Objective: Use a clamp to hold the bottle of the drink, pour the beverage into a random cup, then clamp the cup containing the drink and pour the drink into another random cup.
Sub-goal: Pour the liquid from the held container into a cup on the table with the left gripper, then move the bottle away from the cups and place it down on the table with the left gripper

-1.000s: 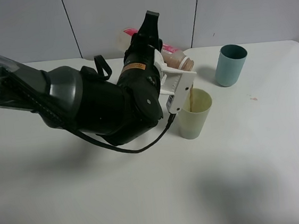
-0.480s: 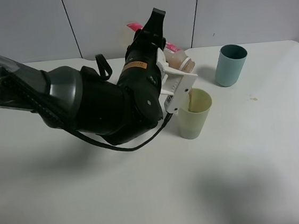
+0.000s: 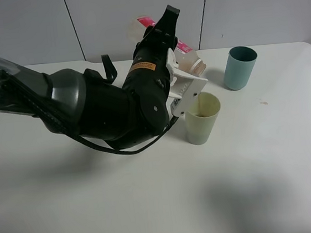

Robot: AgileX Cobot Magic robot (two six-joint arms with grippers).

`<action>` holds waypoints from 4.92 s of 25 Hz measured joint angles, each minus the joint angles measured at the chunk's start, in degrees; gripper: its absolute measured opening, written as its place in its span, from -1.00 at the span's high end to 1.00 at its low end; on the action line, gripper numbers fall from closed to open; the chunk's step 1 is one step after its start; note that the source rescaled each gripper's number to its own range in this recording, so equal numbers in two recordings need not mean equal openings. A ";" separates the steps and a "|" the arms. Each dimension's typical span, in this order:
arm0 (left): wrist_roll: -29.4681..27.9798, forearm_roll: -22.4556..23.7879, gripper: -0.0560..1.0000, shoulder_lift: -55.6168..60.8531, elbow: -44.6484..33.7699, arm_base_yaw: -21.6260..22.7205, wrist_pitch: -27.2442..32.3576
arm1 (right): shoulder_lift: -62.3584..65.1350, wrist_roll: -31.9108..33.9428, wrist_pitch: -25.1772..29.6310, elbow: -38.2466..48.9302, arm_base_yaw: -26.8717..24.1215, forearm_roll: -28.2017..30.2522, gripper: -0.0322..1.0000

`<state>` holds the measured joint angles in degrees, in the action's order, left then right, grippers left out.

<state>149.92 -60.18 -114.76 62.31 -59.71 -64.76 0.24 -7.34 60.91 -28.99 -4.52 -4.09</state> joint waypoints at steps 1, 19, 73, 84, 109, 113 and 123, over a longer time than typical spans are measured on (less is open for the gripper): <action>0.00 0.23 0.81 0.00 0.00 0.00 0.00 | 0.00 0.00 0.00 0.00 0.00 0.00 -0.99; 0.38 10.47 0.81 0.00 0.00 0.00 -4.06 | 0.00 0.02 0.00 0.00 0.00 0.00 -0.99; -164.70 78.82 0.81 28.20 -36.79 45.77 16.57 | 0.00 0.17 0.00 0.00 0.00 0.00 -0.99; -166.97 91.92 0.81 25.82 -36.79 61.72 14.72 | 0.00 0.17 0.00 0.00 0.00 0.00 -0.99; -156.44 92.46 0.81 -1.83 -36.97 62.32 -4.54 | 0.00 0.17 0.00 0.00 0.00 0.00 -0.99; -156.04 92.46 0.81 -3.11 -36.97 62.32 -6.59 | 0.00 0.17 0.00 0.00 0.00 0.00 -0.99; -155.92 92.46 0.81 -3.23 -36.97 62.32 -6.92 | 0.00 0.17 0.00 0.00 0.00 0.00 -0.99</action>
<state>-5.99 32.28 -117.99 25.34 2.61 -71.68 0.24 -7.17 60.91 -28.99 -4.52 -4.09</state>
